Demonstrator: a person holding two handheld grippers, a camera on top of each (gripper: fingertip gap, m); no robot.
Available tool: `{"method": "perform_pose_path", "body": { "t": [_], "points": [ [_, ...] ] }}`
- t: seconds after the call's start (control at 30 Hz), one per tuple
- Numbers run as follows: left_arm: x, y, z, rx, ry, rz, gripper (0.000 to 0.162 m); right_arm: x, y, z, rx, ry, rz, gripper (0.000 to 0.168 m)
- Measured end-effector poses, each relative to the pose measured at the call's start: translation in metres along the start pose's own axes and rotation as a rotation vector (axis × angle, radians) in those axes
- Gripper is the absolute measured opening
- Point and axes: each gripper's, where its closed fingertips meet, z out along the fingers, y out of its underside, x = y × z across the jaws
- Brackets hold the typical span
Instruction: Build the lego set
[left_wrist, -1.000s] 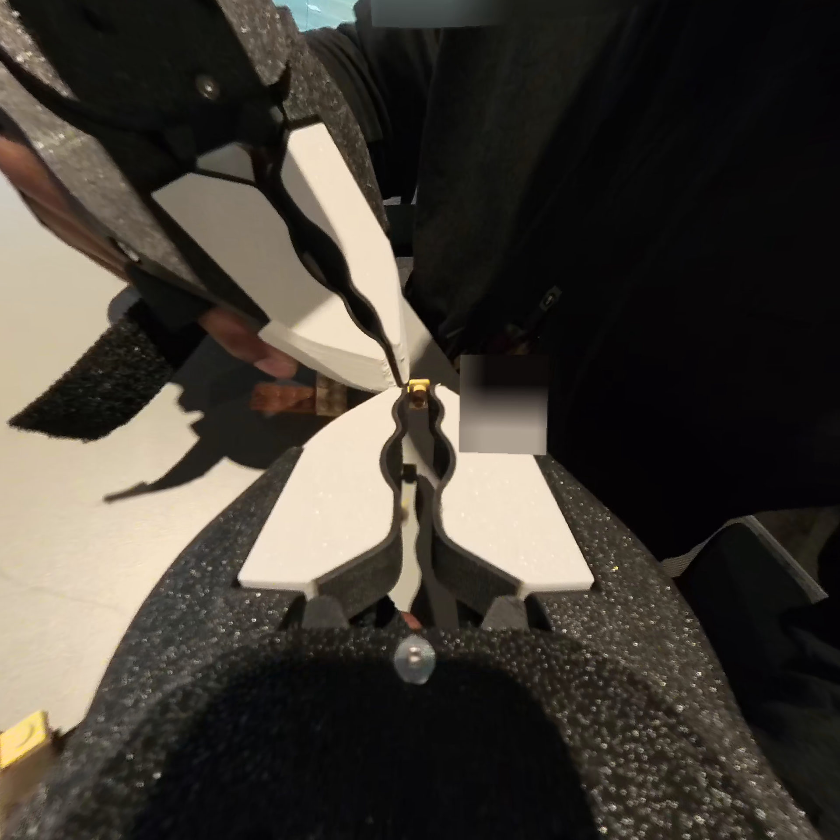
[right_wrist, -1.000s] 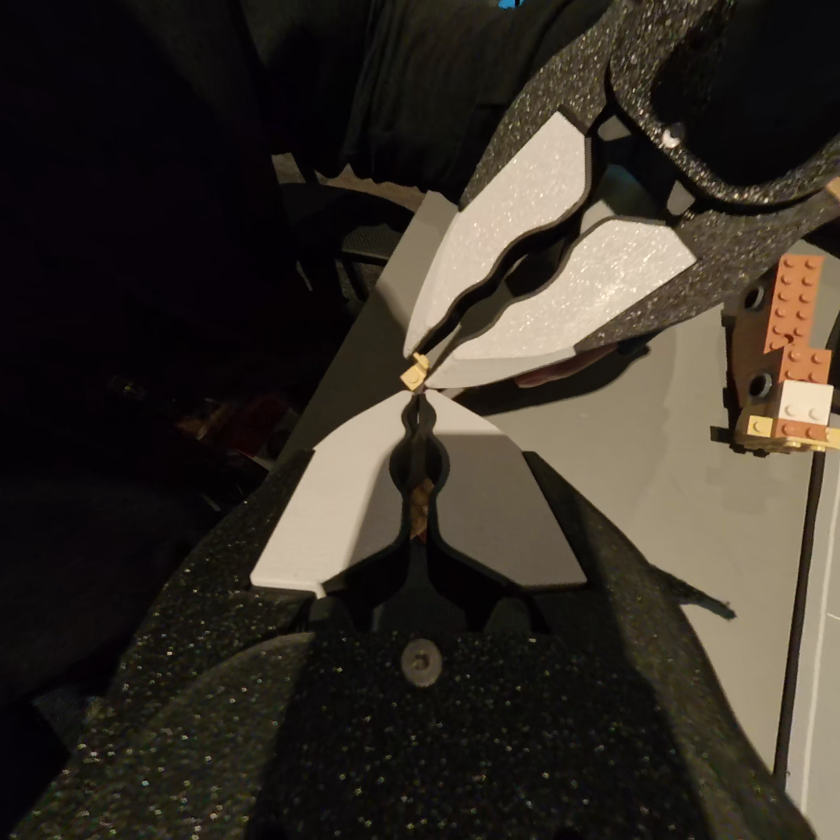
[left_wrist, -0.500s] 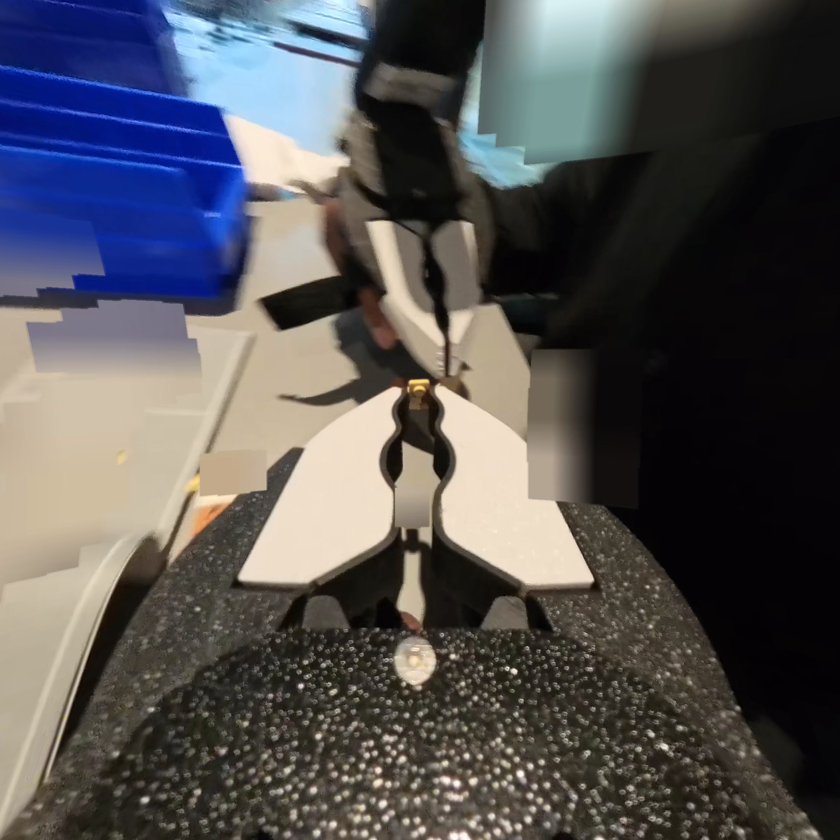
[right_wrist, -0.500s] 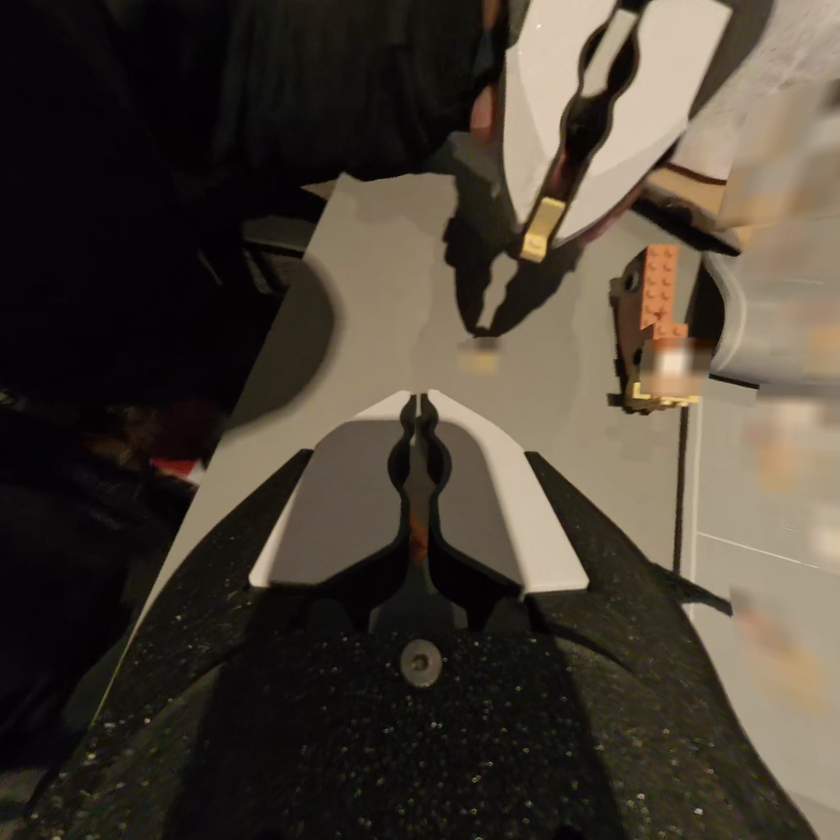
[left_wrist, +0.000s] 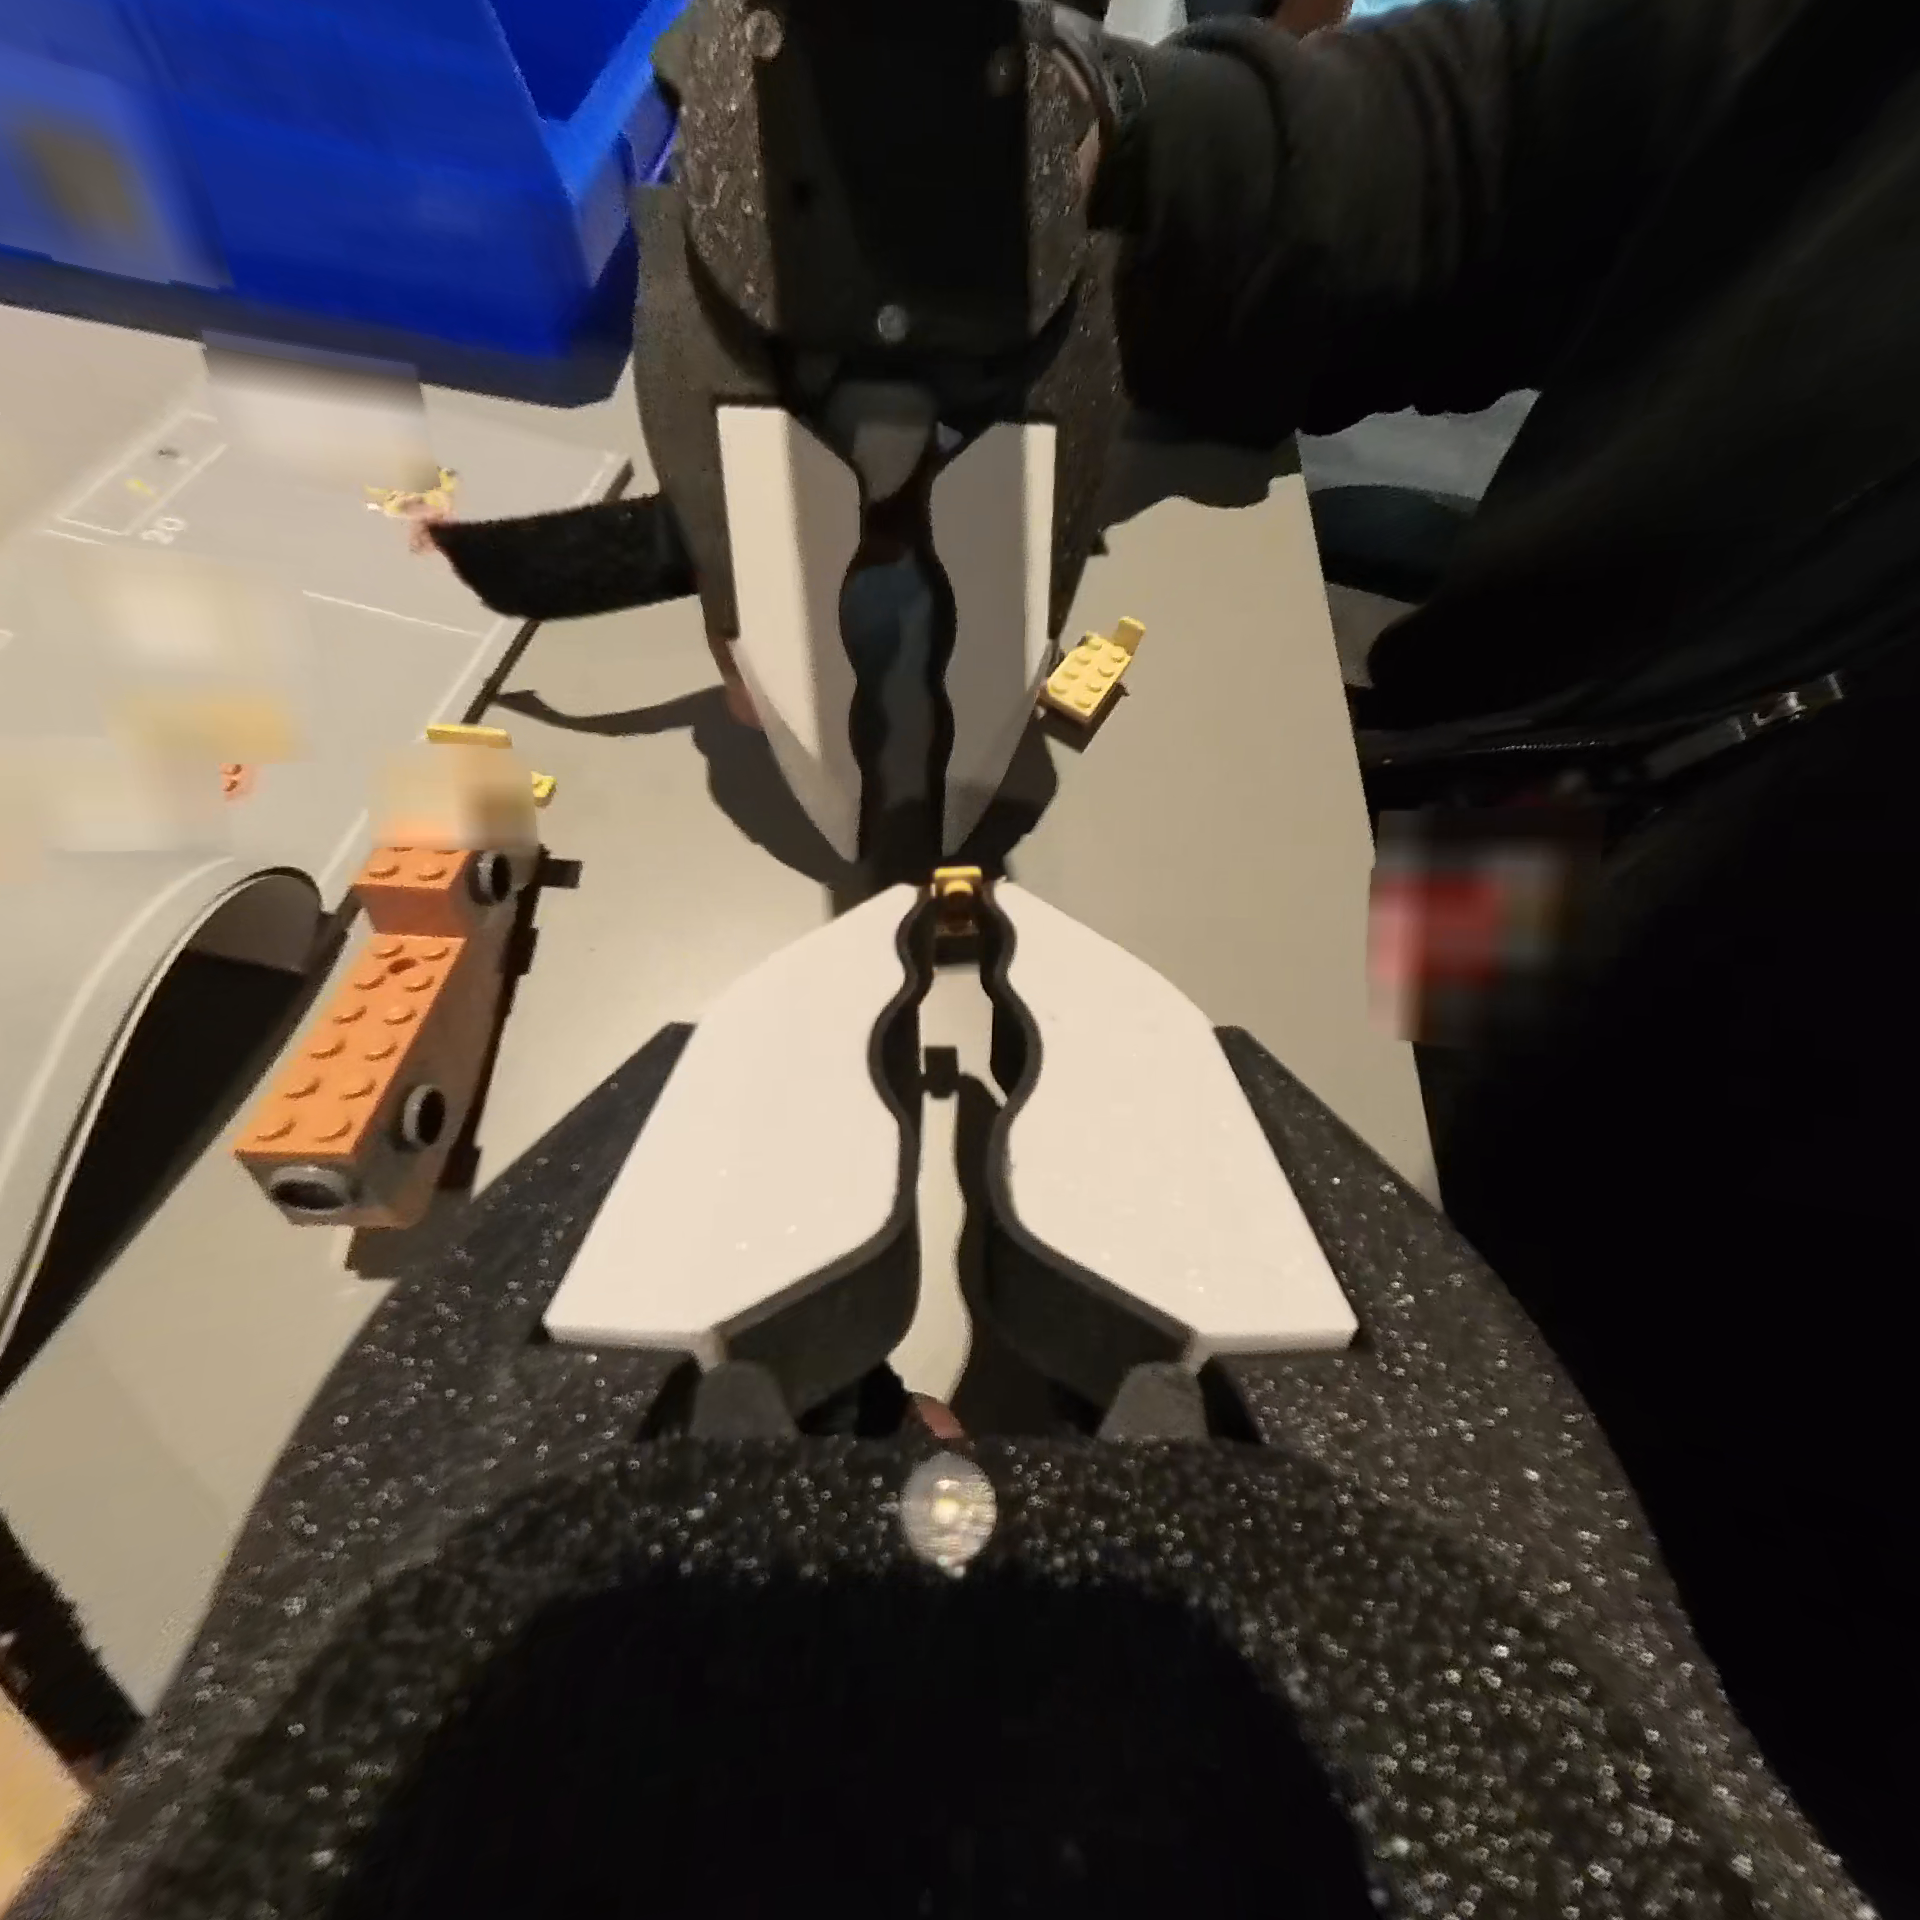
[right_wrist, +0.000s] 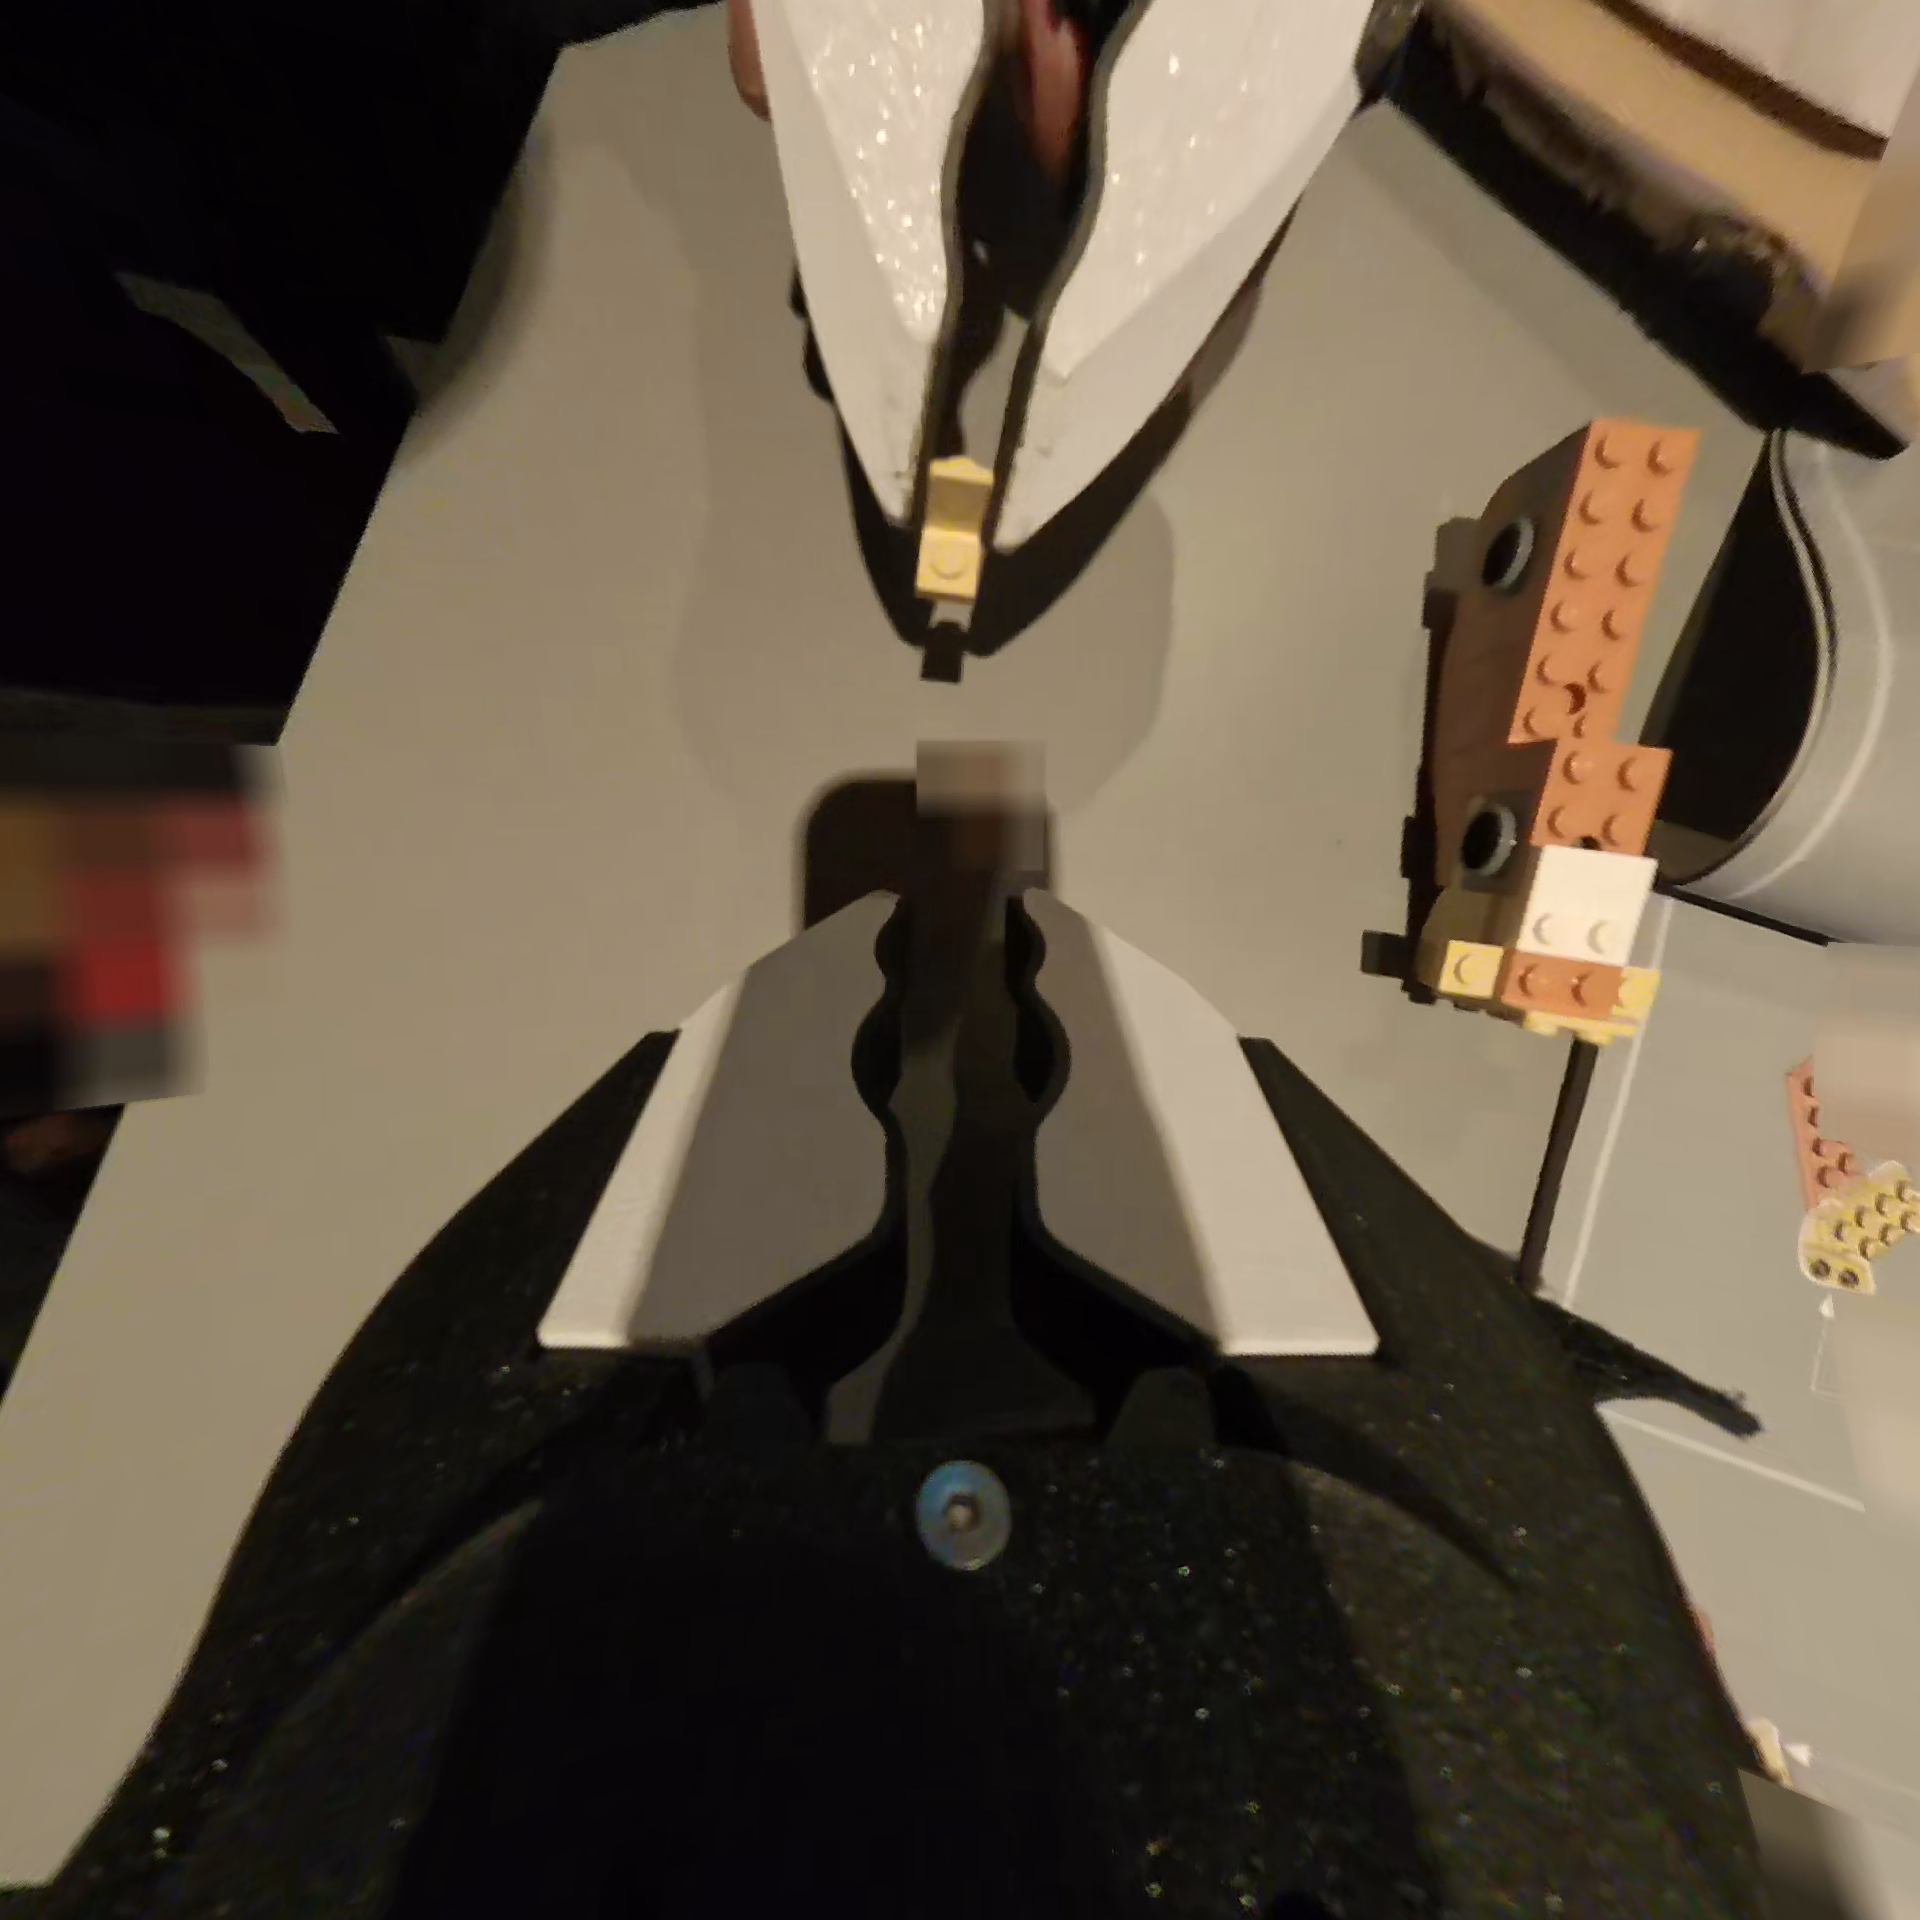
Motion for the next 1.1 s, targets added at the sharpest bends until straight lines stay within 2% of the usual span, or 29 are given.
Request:
{"method": "perform_pose_path", "body": {
  "t": [0.33, 0.8, 0.97, 1.1],
  "points": [
    [0.002, 0.0, -0.006, 0.043, -0.005, -0.019, 0.007, 0.004, -0.01, 0.015, -0.036, -0.051, -0.018, 0.019],
    [0.008, 0.003, -0.014, 0.056, -0.017, -0.023, 0.007, -0.032, -0.01, 0.016, -0.099, -0.087, -0.004, 0.018],
    [0.012, 0.002, -0.014, 0.055, -0.009, -0.009, 0.007, -0.02, -0.009, 0.007, -0.092, -0.031, -0.025, 0.017],
    [0.011, 0.004, -0.014, 0.052, -0.002, -0.009, 0.007, -0.007, -0.011, 0.005, -0.047, -0.012, -0.131, 0.016]
  ]
}}
